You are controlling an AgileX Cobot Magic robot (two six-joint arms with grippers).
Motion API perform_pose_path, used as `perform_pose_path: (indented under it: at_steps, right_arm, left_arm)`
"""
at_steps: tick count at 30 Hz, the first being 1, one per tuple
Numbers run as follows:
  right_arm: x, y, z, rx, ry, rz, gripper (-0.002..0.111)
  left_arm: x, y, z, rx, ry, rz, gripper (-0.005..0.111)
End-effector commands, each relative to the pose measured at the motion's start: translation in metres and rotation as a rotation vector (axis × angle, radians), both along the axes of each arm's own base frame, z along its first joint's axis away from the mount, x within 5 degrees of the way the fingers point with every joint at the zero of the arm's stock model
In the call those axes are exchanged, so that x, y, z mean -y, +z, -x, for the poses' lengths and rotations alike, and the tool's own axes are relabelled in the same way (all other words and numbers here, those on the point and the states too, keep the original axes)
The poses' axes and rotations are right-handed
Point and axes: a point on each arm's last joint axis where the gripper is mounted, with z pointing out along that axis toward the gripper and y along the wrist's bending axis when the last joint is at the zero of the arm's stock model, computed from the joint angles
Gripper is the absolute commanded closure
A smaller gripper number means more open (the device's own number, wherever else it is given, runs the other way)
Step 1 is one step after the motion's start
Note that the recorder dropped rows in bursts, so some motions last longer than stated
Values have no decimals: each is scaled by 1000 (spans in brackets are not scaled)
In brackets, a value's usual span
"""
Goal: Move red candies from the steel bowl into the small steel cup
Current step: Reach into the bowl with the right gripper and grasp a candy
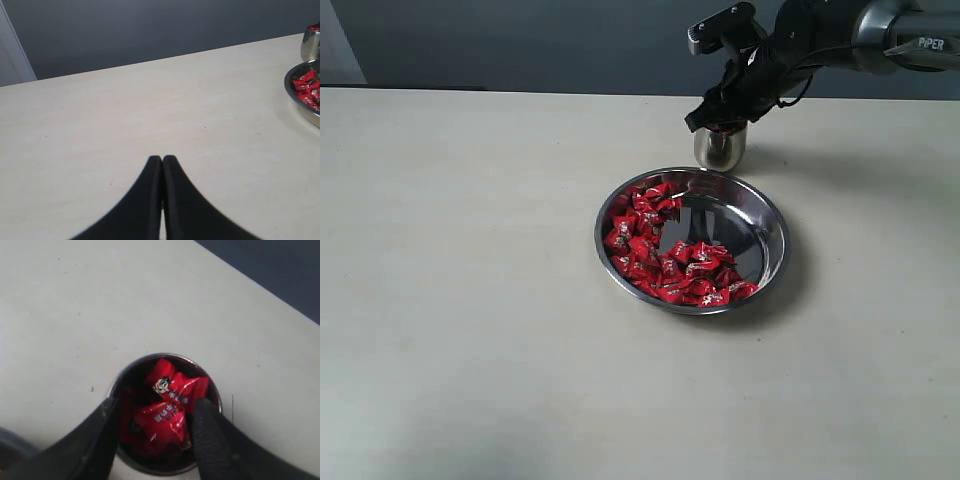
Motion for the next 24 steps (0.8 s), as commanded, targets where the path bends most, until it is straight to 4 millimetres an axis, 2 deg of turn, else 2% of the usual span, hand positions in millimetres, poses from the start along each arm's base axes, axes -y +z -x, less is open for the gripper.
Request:
perform_pose_path:
  at_steps: [1,4,8,12,19,24]
  right_arm:
    - [4,11,-3,48,-5,-2,62]
    - [4,18,-3,74,-6,-9,62]
    - [4,44,0,129,-10,-31,62]
    - [5,65,12,73,-17,-64,62]
    - [4,57,41,-256,13,-40,62]
    - [2,54,51,-372,22,-65,62]
  left_arm:
    - [1,1,0,9,-10,6,106]
    - [1,1,0,9,-10,6,106]
    - [1,1,0,9,-10,6,106]
    - [1,1,0,9,-10,6,106]
    - [1,1,0,9,-10,6,106]
    - [1,1,0,9,-10,6,106]
